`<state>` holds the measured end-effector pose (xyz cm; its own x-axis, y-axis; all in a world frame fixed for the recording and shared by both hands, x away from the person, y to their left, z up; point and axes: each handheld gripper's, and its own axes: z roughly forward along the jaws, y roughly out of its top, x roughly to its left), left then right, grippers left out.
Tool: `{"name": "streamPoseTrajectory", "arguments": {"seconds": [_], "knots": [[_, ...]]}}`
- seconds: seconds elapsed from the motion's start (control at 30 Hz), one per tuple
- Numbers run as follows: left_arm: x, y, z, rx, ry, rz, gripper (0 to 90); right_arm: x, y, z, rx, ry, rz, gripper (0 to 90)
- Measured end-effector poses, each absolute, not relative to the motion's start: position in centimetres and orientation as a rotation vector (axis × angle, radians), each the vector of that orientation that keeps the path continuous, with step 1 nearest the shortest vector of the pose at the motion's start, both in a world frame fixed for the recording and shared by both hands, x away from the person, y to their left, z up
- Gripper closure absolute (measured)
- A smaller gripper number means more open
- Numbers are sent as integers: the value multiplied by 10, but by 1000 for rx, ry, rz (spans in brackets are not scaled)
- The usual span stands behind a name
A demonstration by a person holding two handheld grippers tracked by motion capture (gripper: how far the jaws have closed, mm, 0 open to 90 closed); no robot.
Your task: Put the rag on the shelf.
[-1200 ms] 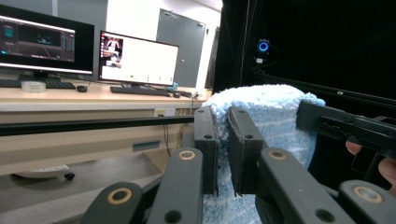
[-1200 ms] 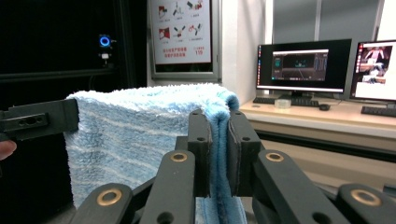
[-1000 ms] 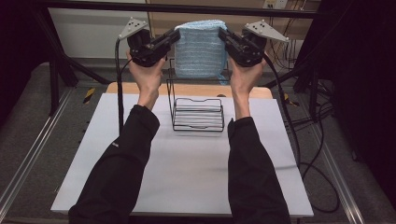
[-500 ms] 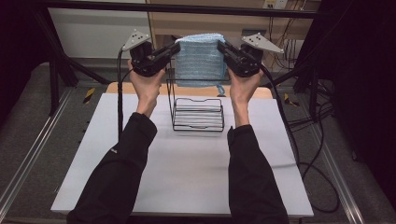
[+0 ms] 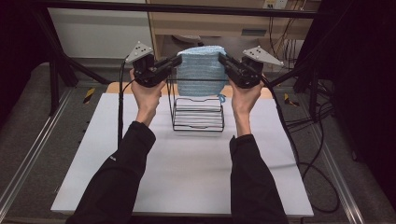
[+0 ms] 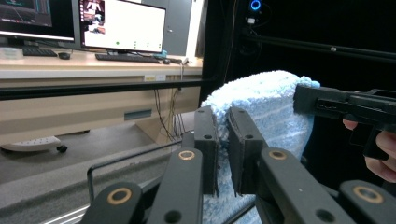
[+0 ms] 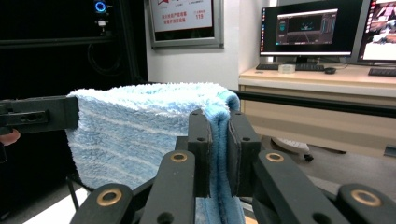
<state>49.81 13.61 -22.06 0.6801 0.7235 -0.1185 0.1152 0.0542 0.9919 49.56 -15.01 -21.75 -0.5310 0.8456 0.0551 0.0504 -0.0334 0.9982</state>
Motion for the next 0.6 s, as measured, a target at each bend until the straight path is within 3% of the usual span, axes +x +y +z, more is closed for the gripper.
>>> {"name": "streamPoseTrajectory", "arguments": {"seconds": [0.6], "knots": [[482, 146, -232, 1538, 688, 524, 819, 480, -155, -229, 899, 1710, 1652, 816]]}}
